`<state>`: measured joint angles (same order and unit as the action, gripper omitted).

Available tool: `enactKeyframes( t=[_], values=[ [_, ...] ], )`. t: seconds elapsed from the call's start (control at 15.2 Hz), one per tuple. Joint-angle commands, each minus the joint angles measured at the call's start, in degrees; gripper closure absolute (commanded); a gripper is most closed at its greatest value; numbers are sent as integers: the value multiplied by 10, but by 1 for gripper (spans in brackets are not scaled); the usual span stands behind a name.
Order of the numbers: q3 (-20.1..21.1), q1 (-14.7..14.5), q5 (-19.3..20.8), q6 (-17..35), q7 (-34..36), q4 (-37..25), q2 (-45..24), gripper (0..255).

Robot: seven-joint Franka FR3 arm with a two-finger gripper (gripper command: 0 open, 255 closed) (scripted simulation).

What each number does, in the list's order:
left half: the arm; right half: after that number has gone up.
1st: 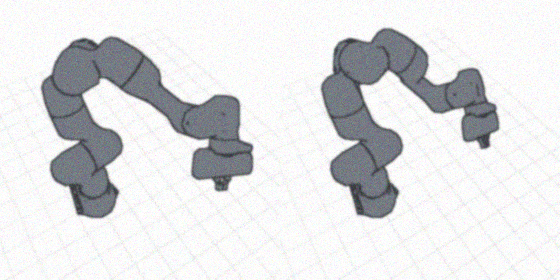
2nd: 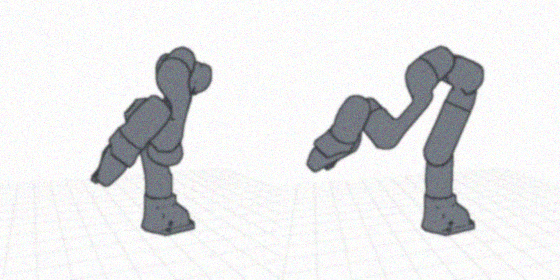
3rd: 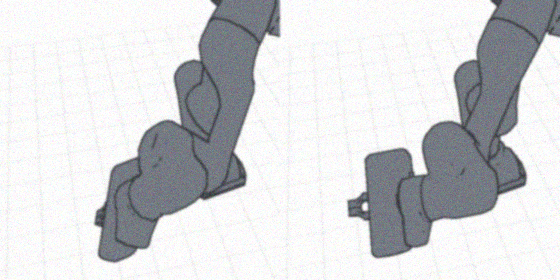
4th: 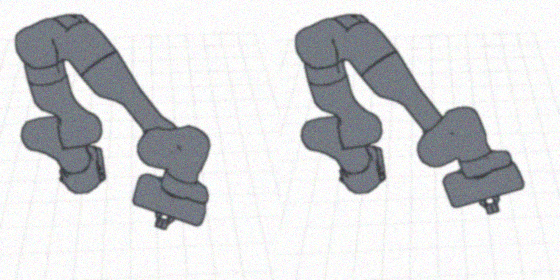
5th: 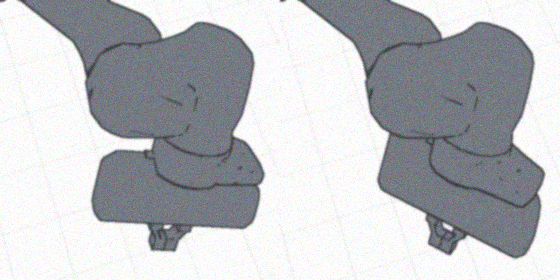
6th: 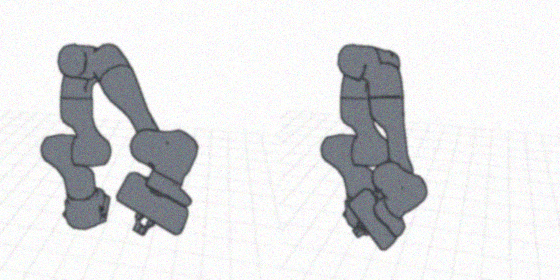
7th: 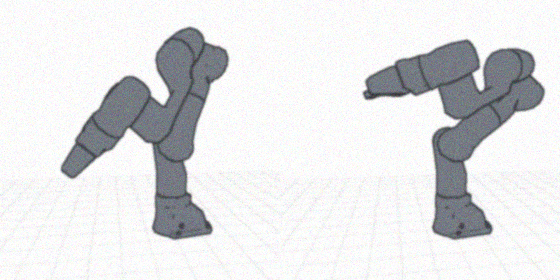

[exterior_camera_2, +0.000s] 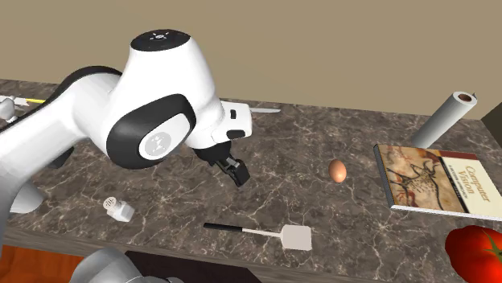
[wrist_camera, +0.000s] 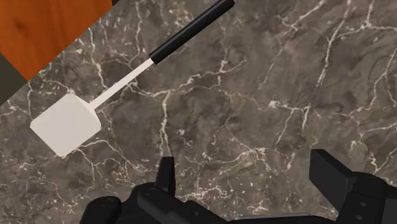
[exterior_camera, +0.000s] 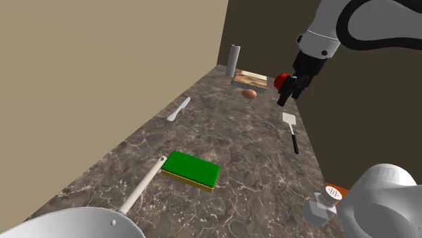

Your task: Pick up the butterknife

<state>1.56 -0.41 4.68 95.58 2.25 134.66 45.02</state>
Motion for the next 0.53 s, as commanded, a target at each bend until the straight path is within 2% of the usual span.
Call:
enactKeyframes(
  t=[0.0, 0.46],
  values=[
    [0, 0, 0, 0, 0, 0, 0, 0],
    [79, 14, -51, 53, 172, -49, -118, 0]
  ],
)
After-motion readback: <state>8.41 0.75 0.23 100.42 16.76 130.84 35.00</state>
